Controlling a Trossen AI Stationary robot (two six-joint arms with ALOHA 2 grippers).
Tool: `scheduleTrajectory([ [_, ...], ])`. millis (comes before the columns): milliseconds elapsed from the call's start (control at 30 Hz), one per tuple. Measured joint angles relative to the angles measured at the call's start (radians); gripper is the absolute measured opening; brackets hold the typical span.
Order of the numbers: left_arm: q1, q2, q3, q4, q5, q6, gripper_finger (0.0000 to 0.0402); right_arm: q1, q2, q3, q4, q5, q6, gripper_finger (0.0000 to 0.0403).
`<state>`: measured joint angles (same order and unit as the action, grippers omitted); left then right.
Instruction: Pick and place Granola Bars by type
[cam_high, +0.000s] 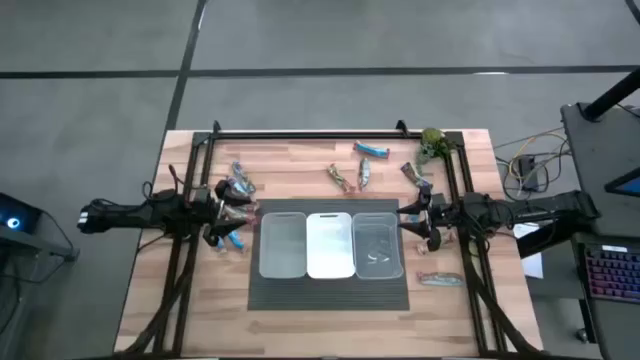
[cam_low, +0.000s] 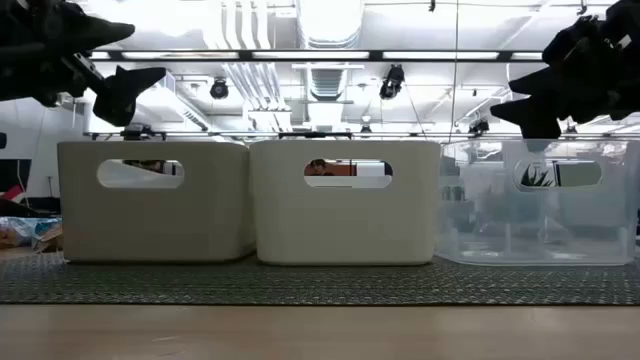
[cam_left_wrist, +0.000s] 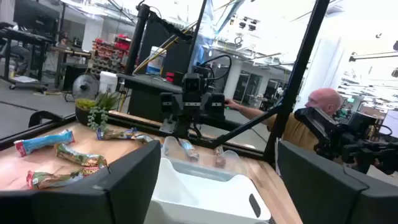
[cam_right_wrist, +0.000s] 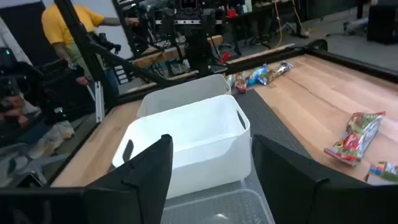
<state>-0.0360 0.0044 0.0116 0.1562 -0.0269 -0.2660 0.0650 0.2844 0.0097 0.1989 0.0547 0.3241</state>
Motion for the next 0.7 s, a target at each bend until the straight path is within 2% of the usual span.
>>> scheduleTrajectory([
  [400,0.000,0.000,-0.002,-0.056,0.000,-0.080,0.0303,0.000,0.001,0.000,0.000,0.000,0.019,0.0210],
  [700,0.002,0.000,-0.002,-0.069,-0.018,-0.083,0.0303,0.000,0.001,0.000,-0.012,0.000,0.017,0.0210],
])
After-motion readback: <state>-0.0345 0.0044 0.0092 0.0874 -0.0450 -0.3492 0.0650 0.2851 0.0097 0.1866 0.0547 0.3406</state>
